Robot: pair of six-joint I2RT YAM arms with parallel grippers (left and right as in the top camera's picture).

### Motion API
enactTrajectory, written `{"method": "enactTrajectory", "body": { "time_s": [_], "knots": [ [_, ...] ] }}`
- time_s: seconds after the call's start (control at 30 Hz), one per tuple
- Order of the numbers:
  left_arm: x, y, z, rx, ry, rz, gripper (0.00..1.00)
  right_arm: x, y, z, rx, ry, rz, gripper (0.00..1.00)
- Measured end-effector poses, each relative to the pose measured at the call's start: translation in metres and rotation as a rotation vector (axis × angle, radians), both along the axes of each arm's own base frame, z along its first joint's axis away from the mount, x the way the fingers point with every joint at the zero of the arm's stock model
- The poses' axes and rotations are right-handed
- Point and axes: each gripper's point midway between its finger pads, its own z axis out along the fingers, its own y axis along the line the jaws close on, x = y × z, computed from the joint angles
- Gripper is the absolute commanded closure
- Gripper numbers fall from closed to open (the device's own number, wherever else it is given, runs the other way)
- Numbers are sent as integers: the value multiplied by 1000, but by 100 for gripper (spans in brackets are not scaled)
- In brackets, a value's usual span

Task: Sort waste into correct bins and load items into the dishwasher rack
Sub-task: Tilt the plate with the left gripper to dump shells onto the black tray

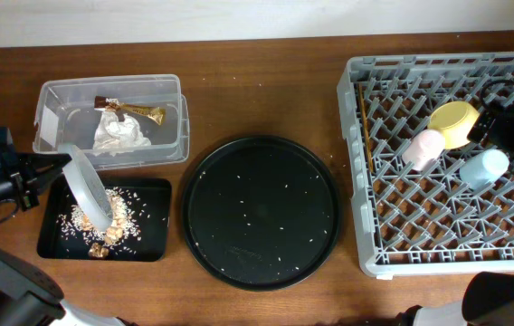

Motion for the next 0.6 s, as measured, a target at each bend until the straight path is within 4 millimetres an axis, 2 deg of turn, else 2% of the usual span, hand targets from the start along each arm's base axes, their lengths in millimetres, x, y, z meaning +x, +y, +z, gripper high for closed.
{"method": "enactTrajectory", "body": {
  "time_s": [0.27,0.37,0.43,0.57,0.6],
  "knots": [
    [-5,-4,9,43,-17,-8,99,0,0,0,0,0,1,2],
    [-9,-24,15,109,-23,-74,99,0,0,0,0,0,0,2],
    [-12,-55,24,163,-46,-167,99,0,0,0,0,0,0,2],
    [-33,-154,51,270,-178,-474,99,0,0,0,0,0,0,2],
    [-43,-191,56,291,-245,-600,99,0,0,0,0,0,0,2]
  ]
}}
